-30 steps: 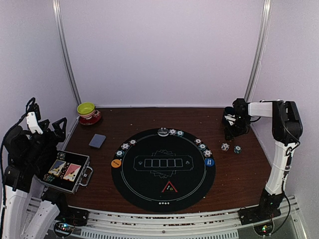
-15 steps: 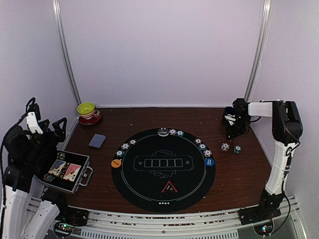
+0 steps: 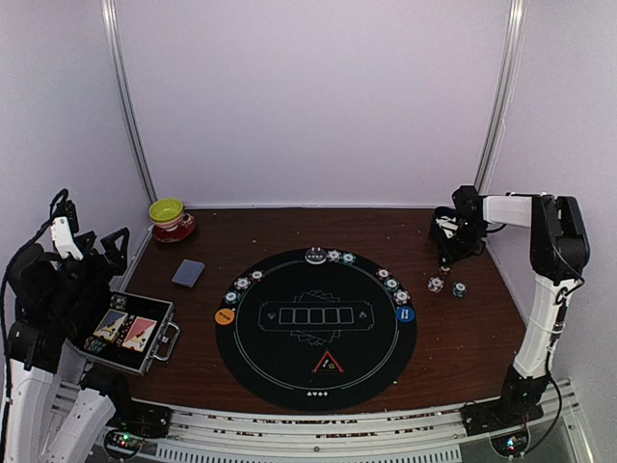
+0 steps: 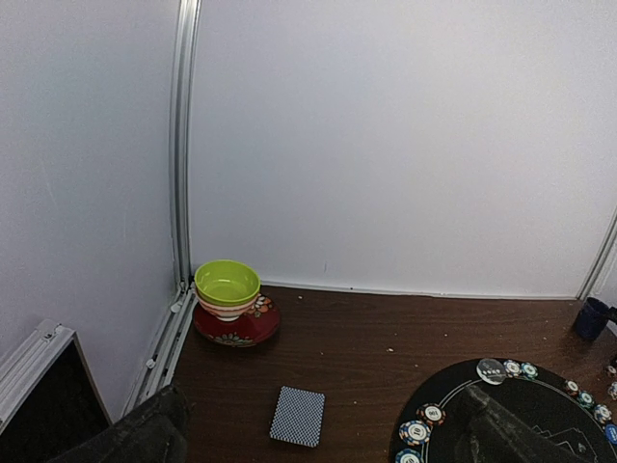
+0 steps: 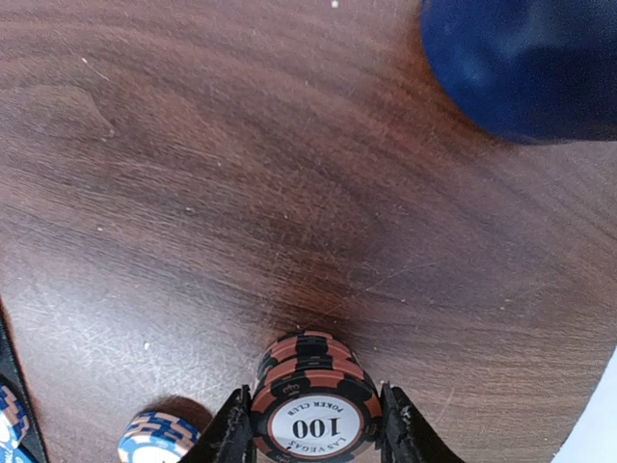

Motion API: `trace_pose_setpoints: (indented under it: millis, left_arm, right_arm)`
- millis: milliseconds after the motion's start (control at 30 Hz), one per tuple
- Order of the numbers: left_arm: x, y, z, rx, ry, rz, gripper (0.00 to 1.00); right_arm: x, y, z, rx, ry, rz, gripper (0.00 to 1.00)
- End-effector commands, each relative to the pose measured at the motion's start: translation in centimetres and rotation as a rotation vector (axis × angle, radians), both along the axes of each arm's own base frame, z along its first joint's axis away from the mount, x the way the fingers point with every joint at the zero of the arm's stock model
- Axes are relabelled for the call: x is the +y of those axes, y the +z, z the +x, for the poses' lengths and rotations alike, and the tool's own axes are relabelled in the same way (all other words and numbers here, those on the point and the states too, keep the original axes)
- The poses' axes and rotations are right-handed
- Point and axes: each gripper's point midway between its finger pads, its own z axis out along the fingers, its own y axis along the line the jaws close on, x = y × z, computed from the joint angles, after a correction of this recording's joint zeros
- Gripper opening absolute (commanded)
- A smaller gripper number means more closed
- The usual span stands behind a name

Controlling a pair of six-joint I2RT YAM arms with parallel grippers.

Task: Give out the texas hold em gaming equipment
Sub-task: Pick up the pile of poker chips from the pile of poker chips, then place the poker chips pile in the dealer area.

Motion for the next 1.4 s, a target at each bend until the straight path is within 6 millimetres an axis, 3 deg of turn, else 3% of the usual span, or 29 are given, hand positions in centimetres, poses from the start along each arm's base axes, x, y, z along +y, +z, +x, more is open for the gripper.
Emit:
trace_pose_setpoints:
  millis: [0, 200, 400, 567, 800, 967, 1367]
  left_arm:
    - [0.0, 1.2, -0.2, -0.053, 0.000, 0.002, 0.98]
    - [0.1, 1.1, -0.2, -0.048, 0.003, 0.002, 0.98]
    - [0.2, 0.9, 0.0, -0.041, 0.007, 0.002, 0.98]
    - [0.2, 0.9, 0.0, -0.040, 0.011, 0.002, 0.98]
    - [0.2, 0.9, 0.0, -0.041, 0.010, 0.003, 0.98]
    - [0.2, 1.0, -0.1, -0.043, 0.008, 0.003, 0.98]
    - [0.2, 1.1, -0.1, -0.046, 0.007, 0.003, 0.98]
  right_arm:
    - [0.3, 3.5, 0.7, -0.086, 0.007, 0.015, 0.34]
    - [2.5, 5.5, 0.9, -0.132, 0.055, 0.019, 0.34]
    - [9.4, 8.4, 1.5, -0.202, 0.207, 0.015, 0.34]
    - [14.3, 8.9, 3.0, -0.218, 0.311, 0.036, 0.34]
    - [18.8, 7.4, 5.2, -0.211, 0.406, 0.057, 0.34]
    - [21.3, 6.1, 5.1, -0.197, 0.471, 0.067, 0.34]
    - [23.2, 1.1, 4.1, -0.119, 0.515, 0.038, 0.34]
